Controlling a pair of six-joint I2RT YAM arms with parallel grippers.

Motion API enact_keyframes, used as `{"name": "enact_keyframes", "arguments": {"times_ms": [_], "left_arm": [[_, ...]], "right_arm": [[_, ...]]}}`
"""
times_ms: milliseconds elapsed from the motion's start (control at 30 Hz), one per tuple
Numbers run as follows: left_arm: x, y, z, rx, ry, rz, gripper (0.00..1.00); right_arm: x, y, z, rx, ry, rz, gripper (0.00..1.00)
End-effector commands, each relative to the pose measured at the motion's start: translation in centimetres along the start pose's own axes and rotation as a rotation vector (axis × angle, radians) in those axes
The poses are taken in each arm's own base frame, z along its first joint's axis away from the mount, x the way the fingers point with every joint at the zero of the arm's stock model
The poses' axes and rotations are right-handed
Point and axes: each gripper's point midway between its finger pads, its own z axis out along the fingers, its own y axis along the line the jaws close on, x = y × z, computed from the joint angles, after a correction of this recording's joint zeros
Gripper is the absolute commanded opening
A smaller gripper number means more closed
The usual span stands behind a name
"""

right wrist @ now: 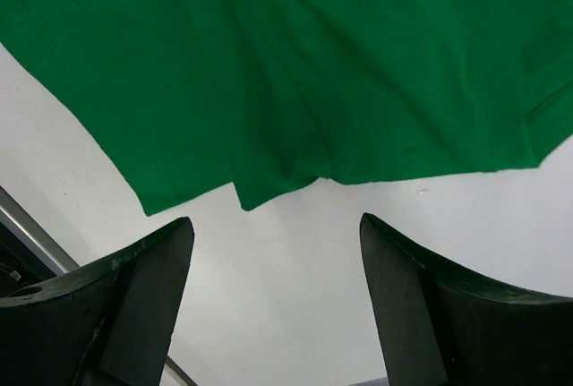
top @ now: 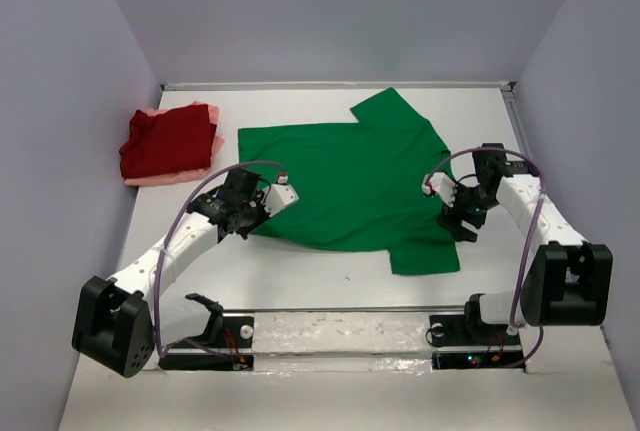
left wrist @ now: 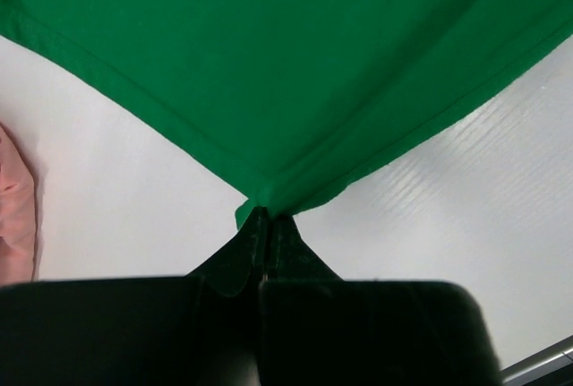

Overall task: Fold and stack the t-shirts
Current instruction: Pick up the flattened T-shirt from the center of the board.

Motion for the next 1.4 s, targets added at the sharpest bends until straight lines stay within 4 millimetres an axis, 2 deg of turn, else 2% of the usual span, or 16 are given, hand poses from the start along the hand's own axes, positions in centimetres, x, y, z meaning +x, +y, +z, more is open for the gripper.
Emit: {"name": "enact_keyframes", "arguments": {"times_ms": [0, 233, 633, 1200, 1367], "left_arm": [[-0.8, 0.8, -0.1, -0.010, -0.029, -0.030, 0.00], [-0.6, 1.1, 0.0, -0.010, -0.018, -0.034, 0.00], [-1.1, 1.4, 0.2, -0.007, -0.026, -0.037, 0.00], [-0.9, 2.2, -0.4, -0.049, -0.020, -0.024, 0.00], [-1.1, 2.3, -0.4, -0.050, -0.023, -0.026, 0.00]], "right_arm": [[0.1, -1.1, 0.0, -0.012, 0.008, -0.039, 0.80], [0.7, 0.7, -0.1, -0.086, 0.027, -0.037, 0.79], [1.2, 2.0, 0.9, -0.180, 0.040, -0.015, 0.73], [0.2, -0.4, 3.4, -0.209, 0.012, 0.031, 0.71], [0.8, -0.9, 4.1, -0.209, 0.038, 0.042, 0.67]]}}
